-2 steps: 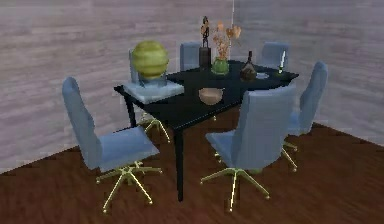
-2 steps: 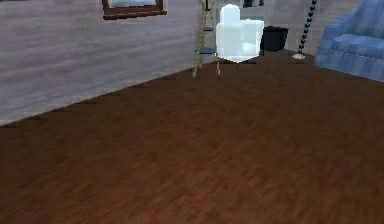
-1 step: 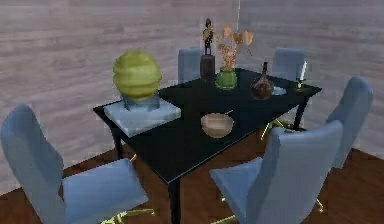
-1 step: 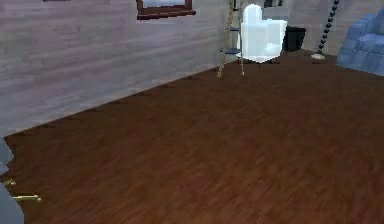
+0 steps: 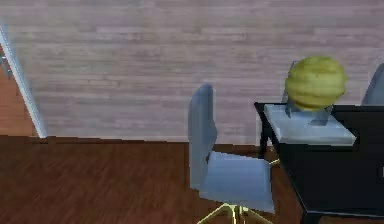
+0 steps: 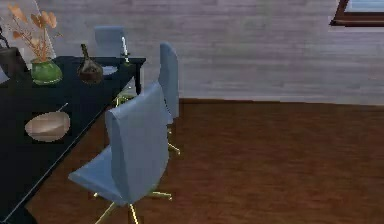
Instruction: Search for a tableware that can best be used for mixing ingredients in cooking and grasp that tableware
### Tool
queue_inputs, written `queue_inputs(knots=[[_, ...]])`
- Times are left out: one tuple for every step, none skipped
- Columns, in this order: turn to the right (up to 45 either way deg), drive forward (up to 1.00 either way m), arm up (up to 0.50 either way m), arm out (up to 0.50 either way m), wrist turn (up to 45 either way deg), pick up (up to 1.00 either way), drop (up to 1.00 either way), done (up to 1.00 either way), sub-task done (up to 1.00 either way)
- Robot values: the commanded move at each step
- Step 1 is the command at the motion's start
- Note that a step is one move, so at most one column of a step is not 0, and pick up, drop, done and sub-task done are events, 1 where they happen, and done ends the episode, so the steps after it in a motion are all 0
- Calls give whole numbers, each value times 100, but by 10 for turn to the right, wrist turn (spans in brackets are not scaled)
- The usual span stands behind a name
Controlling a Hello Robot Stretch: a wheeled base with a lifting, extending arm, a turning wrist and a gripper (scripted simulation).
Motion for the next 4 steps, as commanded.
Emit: queue_inputs(knots=[[-330, 0, 0, 0, 0, 0, 0, 0, 0], [450, 0, 0, 0, 0, 0, 0, 0, 0], [450, 0, 0, 0, 0, 0, 0, 0, 0], [420, 0, 0, 0, 0, 0, 0, 0, 0]])
